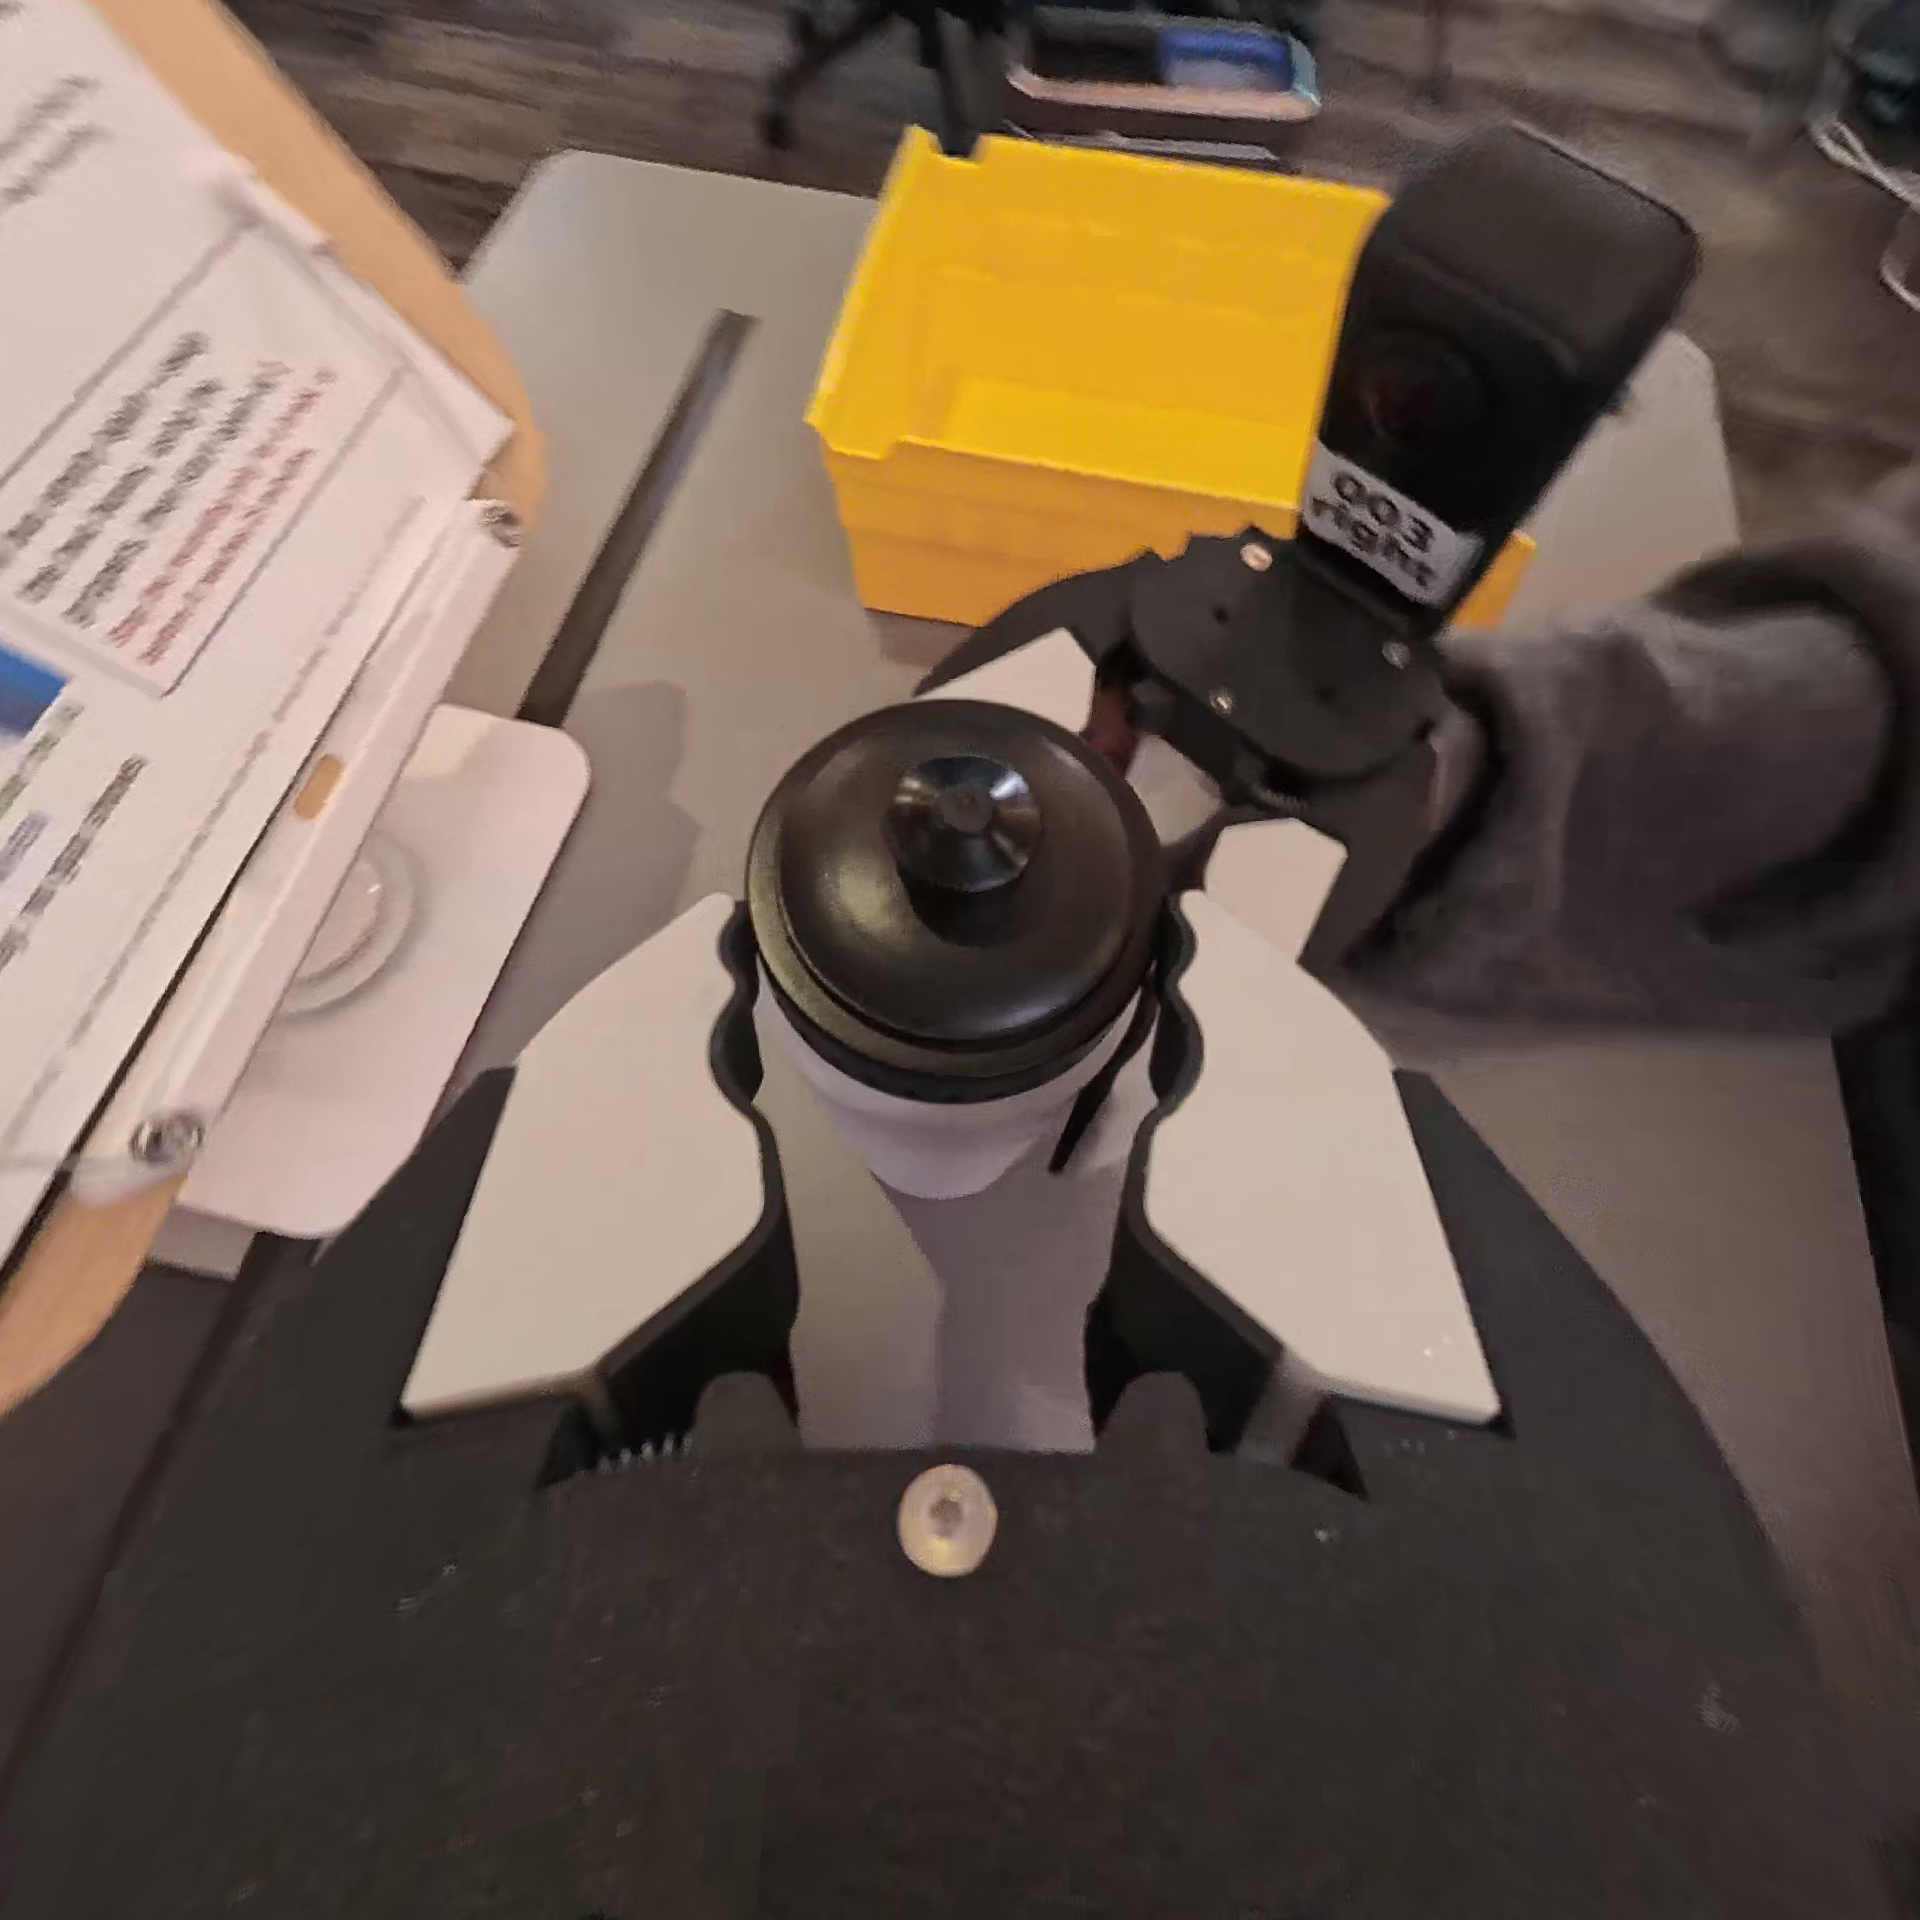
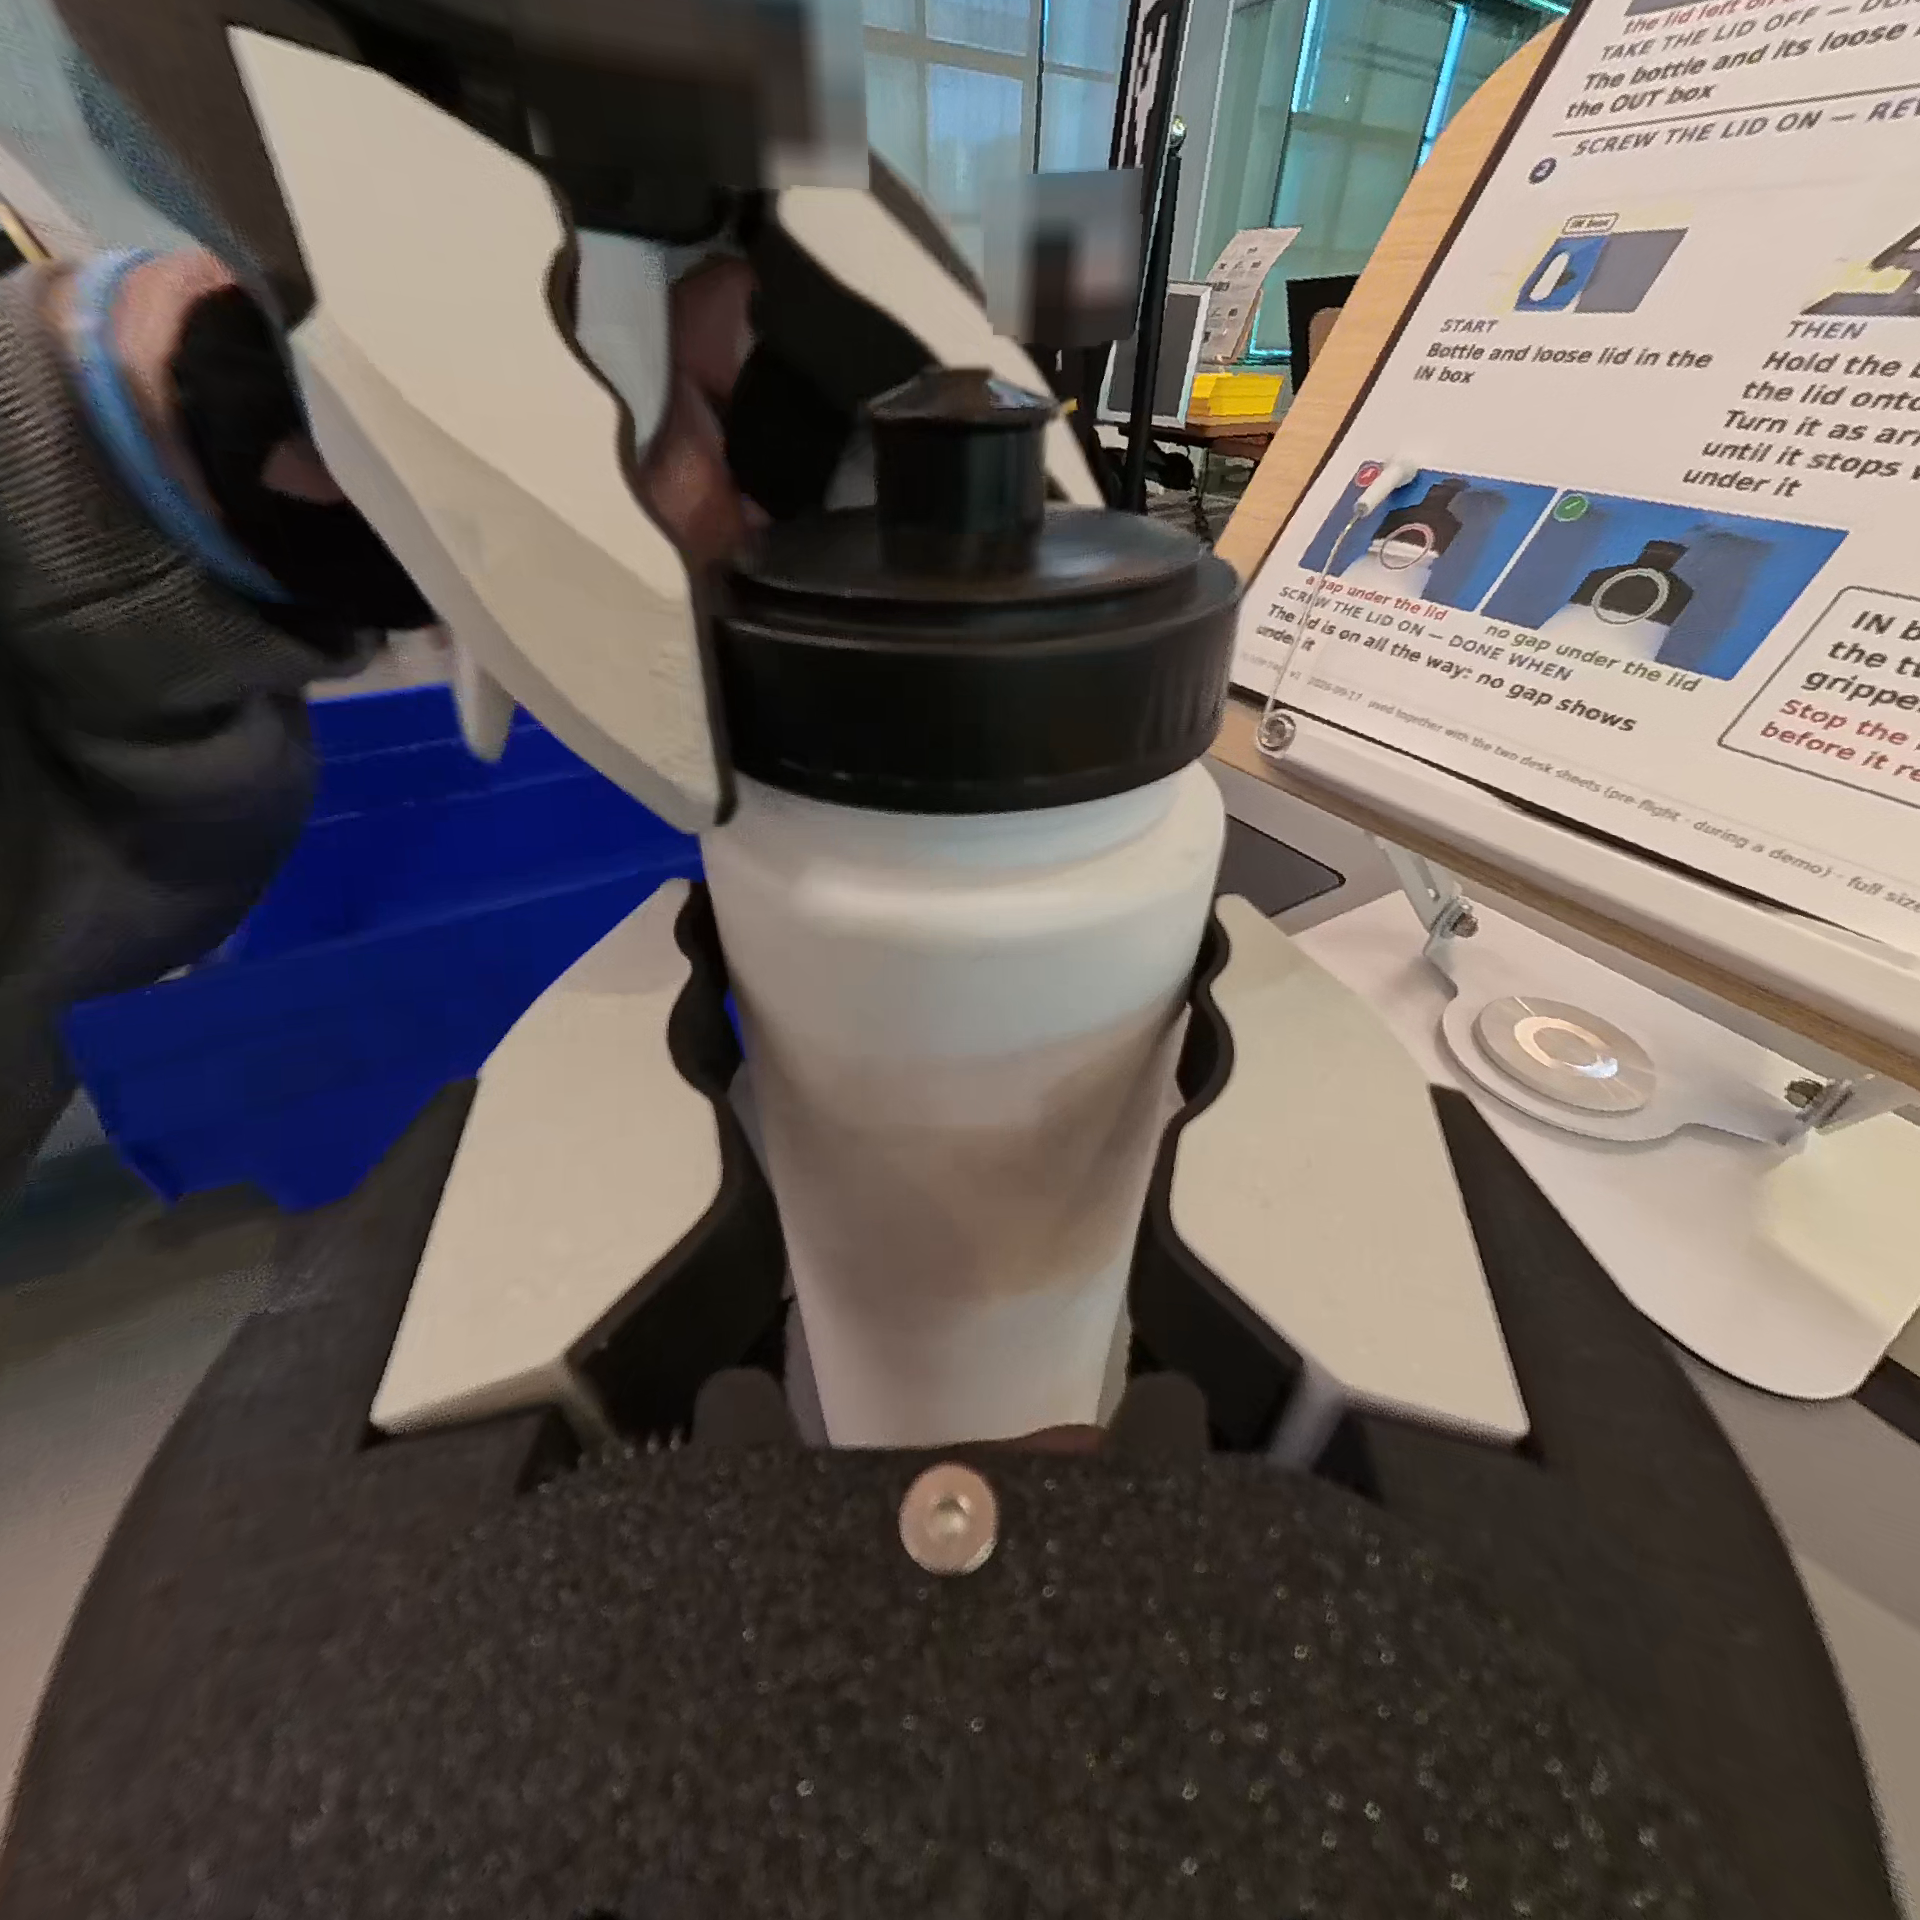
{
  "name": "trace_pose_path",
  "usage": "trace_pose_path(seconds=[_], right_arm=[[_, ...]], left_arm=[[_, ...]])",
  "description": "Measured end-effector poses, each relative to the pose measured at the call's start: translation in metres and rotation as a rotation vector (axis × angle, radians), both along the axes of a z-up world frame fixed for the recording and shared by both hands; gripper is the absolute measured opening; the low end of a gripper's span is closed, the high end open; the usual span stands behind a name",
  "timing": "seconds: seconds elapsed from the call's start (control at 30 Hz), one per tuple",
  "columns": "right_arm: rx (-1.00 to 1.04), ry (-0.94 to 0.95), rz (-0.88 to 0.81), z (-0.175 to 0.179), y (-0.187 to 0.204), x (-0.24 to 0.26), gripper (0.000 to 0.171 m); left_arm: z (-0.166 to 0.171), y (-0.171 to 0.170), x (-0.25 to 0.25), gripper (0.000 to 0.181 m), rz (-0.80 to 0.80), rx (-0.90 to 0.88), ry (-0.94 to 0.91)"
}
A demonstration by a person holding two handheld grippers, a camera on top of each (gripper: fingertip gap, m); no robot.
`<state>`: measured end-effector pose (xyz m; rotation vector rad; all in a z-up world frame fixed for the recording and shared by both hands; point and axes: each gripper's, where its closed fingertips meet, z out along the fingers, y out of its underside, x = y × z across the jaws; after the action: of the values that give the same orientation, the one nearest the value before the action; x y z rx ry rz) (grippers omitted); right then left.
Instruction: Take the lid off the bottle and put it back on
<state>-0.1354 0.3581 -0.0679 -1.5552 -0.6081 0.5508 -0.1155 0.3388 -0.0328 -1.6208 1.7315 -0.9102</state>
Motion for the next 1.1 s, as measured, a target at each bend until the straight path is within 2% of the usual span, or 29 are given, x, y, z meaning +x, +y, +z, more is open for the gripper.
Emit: trace_pose_path(seconds=[0.13,0.27,0.37,0.47,0.57,0.67,0.77,0.8,0.83,0.97,1.1], right_arm=[[0.007,-0.001,0.008,0.0,-0.001,-0.002,0.085],[0.002,0.013,0.02,0.0,-0.001,0.0,0.085],[-0.004,0.011,0.011,0.0,0.0,0.0,0.085],[-0.008,0.007,-0.003,-0.001,0.001,0.0,0.085],[-0.003,0.002,-0.008,0.0,0.001,-0.001,0.085],[-0.001,-0.006,-0.008,0.0,0.0,-0.003,0.083],[-0.005,-0.003,-0.014,0.0,0.0,-0.002,0.085],[-0.008,0.0,-0.013,-0.001,0.0,-0.002,0.085],[-0.01,0.001,-0.012,-0.001,0.0,-0.001,0.085],[-0.015,0.009,-0.006,-0.001,0.0,0.0,0.085],[-0.007,0.001,-0.004,-0.001,0.0,-0.001,0.085]], left_arm=[[0.0,-0.002,-0.002,0.073,-0.184,-0.043,0.025],[0.0,-0.002,0.0,0.073,-0.189,-0.038,0.029],[0.0,-0.002,0.005,0.077,-0.034,-0.074,-0.007],[0.002,-0.006,0.011,0.095,0.152,-0.063,-0.101],[0.004,-0.002,0.016,0.101,0.437,-0.017,-0.23],[0.005,-0.005,0.017,0.117,0.618,0.036,-0.301],[0.009,0.002,0.012,0.102,0.769,0.081,-0.326],[0.01,0.007,0.009,0.092,0.816,0.094,-0.323],[0.011,0.012,0.005,0.073,0.856,0.104,-0.314],[0.011,0.009,0.005,0.07,0.713,0.044,-0.276],[0.009,0.006,0.003,0.071,0.462,0.005,-0.189]])
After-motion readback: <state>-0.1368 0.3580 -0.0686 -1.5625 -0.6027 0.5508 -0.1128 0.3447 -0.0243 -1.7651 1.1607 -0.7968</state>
